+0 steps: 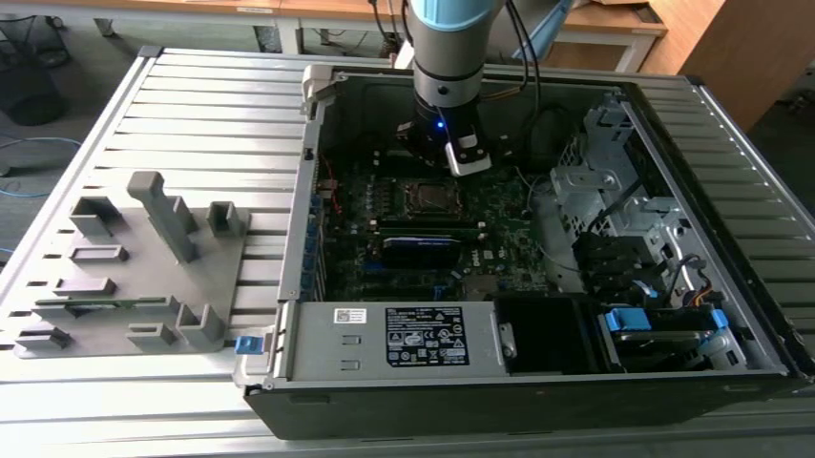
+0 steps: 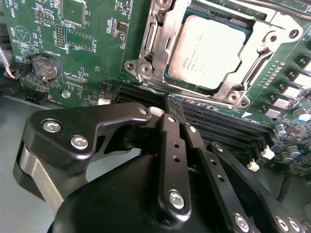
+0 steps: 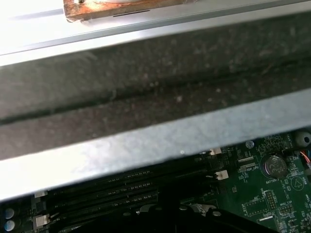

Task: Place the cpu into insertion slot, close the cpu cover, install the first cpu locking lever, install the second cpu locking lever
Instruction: 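Install the first cpu locking lever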

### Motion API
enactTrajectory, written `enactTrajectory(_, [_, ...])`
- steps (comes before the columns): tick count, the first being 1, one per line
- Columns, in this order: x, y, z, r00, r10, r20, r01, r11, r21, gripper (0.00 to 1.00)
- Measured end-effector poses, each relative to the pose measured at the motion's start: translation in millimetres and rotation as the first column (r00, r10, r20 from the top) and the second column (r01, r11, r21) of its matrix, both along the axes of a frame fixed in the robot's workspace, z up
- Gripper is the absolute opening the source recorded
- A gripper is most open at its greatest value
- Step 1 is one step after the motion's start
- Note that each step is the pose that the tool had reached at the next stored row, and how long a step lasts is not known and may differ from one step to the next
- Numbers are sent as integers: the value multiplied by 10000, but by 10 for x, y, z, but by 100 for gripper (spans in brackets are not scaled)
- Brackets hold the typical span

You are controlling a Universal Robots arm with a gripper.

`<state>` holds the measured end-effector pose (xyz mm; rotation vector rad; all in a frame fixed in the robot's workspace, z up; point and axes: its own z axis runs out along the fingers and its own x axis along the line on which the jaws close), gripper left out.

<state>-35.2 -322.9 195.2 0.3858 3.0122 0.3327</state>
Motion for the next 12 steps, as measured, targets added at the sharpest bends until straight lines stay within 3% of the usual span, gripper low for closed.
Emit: enactTrajectory(12, [9,-2,6,9996,-287,2,287,9996,-7,11])
